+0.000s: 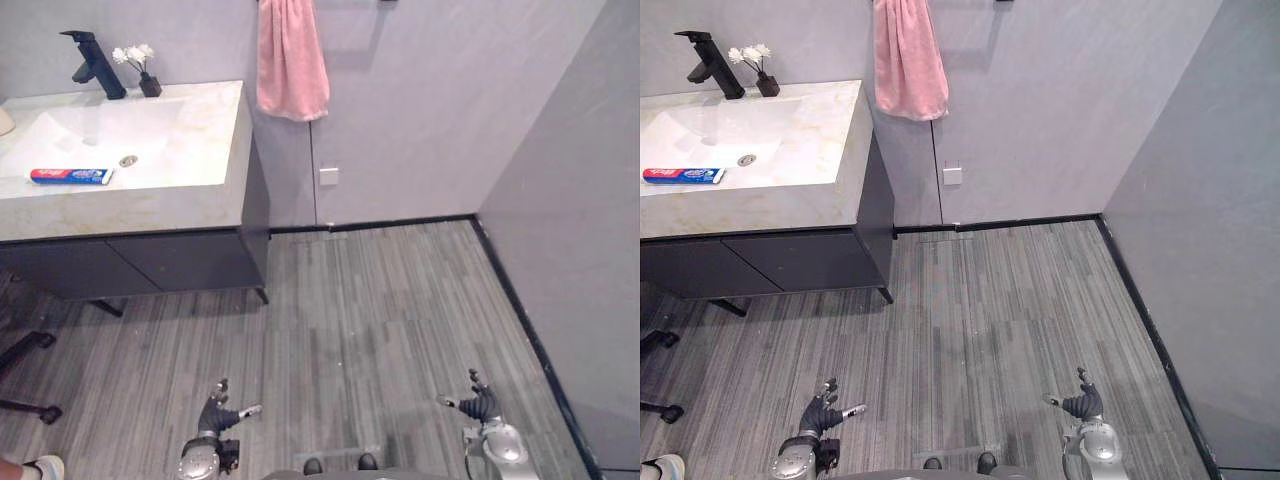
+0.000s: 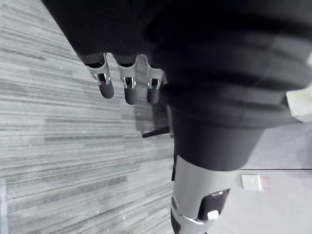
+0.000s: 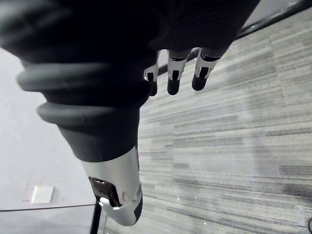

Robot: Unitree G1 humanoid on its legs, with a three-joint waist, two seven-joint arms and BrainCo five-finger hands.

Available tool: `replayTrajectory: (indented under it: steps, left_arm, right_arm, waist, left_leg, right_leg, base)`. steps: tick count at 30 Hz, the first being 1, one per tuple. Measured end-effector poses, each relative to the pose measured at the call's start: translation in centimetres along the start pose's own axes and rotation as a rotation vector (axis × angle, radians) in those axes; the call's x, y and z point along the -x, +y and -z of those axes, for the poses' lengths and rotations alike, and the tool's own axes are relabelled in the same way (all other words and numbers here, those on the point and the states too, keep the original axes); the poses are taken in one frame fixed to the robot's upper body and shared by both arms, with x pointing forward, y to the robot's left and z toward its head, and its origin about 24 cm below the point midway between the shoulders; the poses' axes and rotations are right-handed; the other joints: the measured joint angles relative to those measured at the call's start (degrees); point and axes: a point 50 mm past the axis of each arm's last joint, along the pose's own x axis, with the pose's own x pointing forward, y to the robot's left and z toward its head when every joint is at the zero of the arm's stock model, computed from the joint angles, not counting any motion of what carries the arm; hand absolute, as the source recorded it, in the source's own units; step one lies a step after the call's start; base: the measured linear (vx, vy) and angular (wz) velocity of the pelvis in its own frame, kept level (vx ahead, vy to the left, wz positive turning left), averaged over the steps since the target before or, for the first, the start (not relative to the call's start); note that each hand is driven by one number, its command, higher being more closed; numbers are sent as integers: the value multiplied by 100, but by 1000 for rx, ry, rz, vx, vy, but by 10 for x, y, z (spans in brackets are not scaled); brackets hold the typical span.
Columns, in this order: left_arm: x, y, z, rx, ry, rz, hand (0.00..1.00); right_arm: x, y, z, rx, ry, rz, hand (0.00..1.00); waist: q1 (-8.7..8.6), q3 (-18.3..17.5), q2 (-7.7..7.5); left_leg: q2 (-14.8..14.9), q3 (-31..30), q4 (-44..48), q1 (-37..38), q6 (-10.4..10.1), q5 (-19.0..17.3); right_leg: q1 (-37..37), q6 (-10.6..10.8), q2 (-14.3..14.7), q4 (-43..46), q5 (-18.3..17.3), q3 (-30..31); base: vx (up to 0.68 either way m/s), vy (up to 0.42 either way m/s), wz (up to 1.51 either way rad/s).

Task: Organize washtable

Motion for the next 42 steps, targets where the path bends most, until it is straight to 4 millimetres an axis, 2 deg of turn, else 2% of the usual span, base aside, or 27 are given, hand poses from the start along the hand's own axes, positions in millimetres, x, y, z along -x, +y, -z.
replayTrajectory:
  steps: [8, 10, 14, 17, 21, 23, 25, 26, 27, 28, 29, 30, 31, 32, 34, 35, 36, 37, 38, 39, 40, 41, 42]
  left_arm:
    - [2, 2, 1, -13, -3, -4, 0]
    - [3, 2, 2, -7, 0, -9, 0]
    - [9, 4, 12, -6, 33, -18, 0]
    - [9, 3, 12, 7, 35, -22, 0]
    - [10, 4, 11, 46, 28, -46, 0]
    - [9, 7, 5, 72, 3, -71, 0]
    - [7, 8, -3, 80, -31, -75, 0]
    - [6, 7, -6, 83, -40, -74, 0]
    - [4, 6, -13, 84, -65, -68, 0]
    - [1, 4, -20, 78, -88, -58, 0]
    - [-1, 2, -23, 77, -97, -50, 0]
    - [-2, 1, -25, 78, -104, -47, 0]
    - [-5, -1, -30, 82, -118, -43, 0]
    - [-6, -2, -33, 85, -126, -42, 0]
    - [-9, -2, -39, 88, -144, -41, 0]
    - [-9, -1, -41, 87, -153, -43, 0]
    - [-9, 0, -40, 84, -148, -44, 0]
    - [-9, -5, -40, 98, -145, -35, 0]
    - [-11, -8, -45, 102, -158, -29, 0]
    - [-11, -10, -46, 108, -160, -27, 0]
    - [-11, -11, -45, 112, -155, -24, 0]
    - [-10, -12, -43, 117, -151, -23, 0]
    - [-10, -13, -43, 121, -151, -21, 0]
  right_arm:
    - [0, -1, -2, 6, -8, -8, 0]
    - [-1, -2, -2, 0, -7, -6, 0]
    - [1, -3, 1, -40, 7, 4, 0]
    - [0, -4, 1, -62, 8, 17, 0]
    - [-3, -4, -5, -91, -4, 34, 0]
    - [-5, -4, -8, -95, -13, 38, 0]
    - [-7, -5, -14, -103, -24, 52, 0]
    - [-8, -4, -16, -105, -28, 53, 0]
    - [-10, -3, -19, -110, -35, 52, 0]
    - [-9, -1, -18, -111, -29, 49, 0]
    - [-9, -1, -18, -111, -26, 48, 0]
    - [-9, -1, -19, -111, -31, 49, 0]
    - [-10, -4, -24, -109, -53, 54, 0]
    - [-11, -6, -27, -106, -64, 56, 0]
    - [-13, -7, -34, -100, -88, 56, 0]
    - [-11, -8, -35, -102, -100, 56, 0]
    - [-10, -8, -35, -97, -106, 55, 0]
    - [-12, -9, -39, -95, -113, 57, 0]
    - [-13, -9, -45, -99, -137, 55, 0]
    - [-13, -8, -48, -98, -149, 51, 0]
    - [-13, -5, -49, -85, -155, 38, 0]
    - [-12, -2, -49, -77, -156, 26, 0]
    - [-11, 3, -49, -76, -156, 11, 0]
  waist:
    - [-8, 27, -4]
    - [-5, 39, 9]
    - [-5, 46, -5]
    - [6, 44, -13]
    - [29, 53, -22]
    - [39, 52, -17]
    - [103, 108, -16]
    - [121, 145, -16]
    - [118, 262, -10]
    - [76, 384, -40]
    - [15, 432, -47]
    - [-4, 471, 6]
    - [-48, 542, -11]
    - [-71, 580, 47]
    - [-165, 630, 140]
    - [-157, 592, 64]
    - [-181, 577, 13]
    - [-176, 559, 194]
    - [-227, 557, 197]
    - [-220, 575, 206]
    - [-221, 607, 200]
    - [-168, 622, 183]
    - [-132, 645, 160]
  left_leg:
    - [-11, -136, 23, -1, 5, -80]
    - [-3, -141, 21, -51, 88, -137]
    - [-7, -129, 8, -192, 47, -181]
    - [-5, -112, 33, -334, 52, -196]
    - [39, 27, 372, -572, 69, -484]
    - [66, 109, 684, -743, 95, -719]
    - [60, 278, 1053, -827, 227, -996]
    - [56, 306, 1099, -788, 233, -1055]
    - [48, 303, 1097, -616, 298, -1154]
    - [5, 244, 1075, -374, 345, -1269]
    - [-3, 169, 1082, -194, 346, -1416]
    - [1, 139, 1070, -108, 339, -1462]
    - [94, 80, 1046, 93, 328, -1556]
    - [167, 36, 1034, 163, 290, -1586]
    - [380, -54, 1002, 327, 157, -1643]
    - [382, -88, 1023, 461, -60, -1745]
    - [388, -157, 1094, 613, -265, -1877]
    - [608, -176, 1388, 564, -409, -1852]
    - [632, -218, 2049, 288, -602, -1601]
    - [656, -259, 2765, 19, -482, -1258]
    - [693, -283, 3655, -276, -396, -662]
    - [774, -296, 4241, -489, -372, -302]
    - [962, -161, 5392, -895, -230, -555]
  right_leg:
    - [29, 51, -16, -5, -89, -22]
    - [-51, 47, -4, -3, -135, -34]
    - [-208, 40, -7, 2, -179, -33]
    - [-350, 15, -8, 9, -198, -33]
    - [-483, 61, 4, 110, -316, 48]
    - [-764, 126, 10, 582, -588, 118]
    - [-1371, 339, -51, 1936, -1041, 156]
    - [-1534, 424, -73, 2365, -1131, 137]
    - [-1906, 488, -114, 3381, -1170, 69]
    - [-2221, 425, -250, 4162, -1339, -138]
    - [-2386, 334, -369, 4348, -1558, -324]
    - [-2480, 327, -398, 4316, -1633, -392]
    - [-2646, 309, -387, 4116, -1653, -504]
    - [-2754, 283, -362, 3948, -1635, -580]
    - [-3074, 262, -232, 3187, -1357, -685]
    - [-3135, 103, -190, 2553, -734, -667]
    - [-3134, -224, -249, 2483, -33, -656]
    - [-3116, -367, -141, 2745, -258, -885]
    - [-2949, -370, -121, 2692, -494, -931]
    - [-2687, -388, -72, 2534, -577, -938]
    - [-2268, -402, -22, 2239, -619, -931]
    - [-1940, -408, 11, 1997, -617, -899]
    - [-1310, -414, 87, 1551, -620, -825]
  base:
    - [-20, -2, 4]
    - [-80, -9, 2]
    - [-87, -6, -2]
    - [-12, 3, -4]
    - [81, 21, -15]
    - [185, 34, -28]
    - [207, 43, -37]
    - [211, 41, -30]
    - [248, 28, -2]
    - [337, 19, 14]
    - [307, 10, 23]
    - [363, -1, 23]
    - [319, -11, 21]
    - [428, -37, 36]
    - [430, -60, 34]
    - [588, -106, 26]
    - [755, -146, 14]
    - [762, -177, 21]
    - [744, -192, 11]
    - [719, -200, 19]
    - [488, -136, 3]
    - [575, -124, -1]
    - [545, -88, -13]
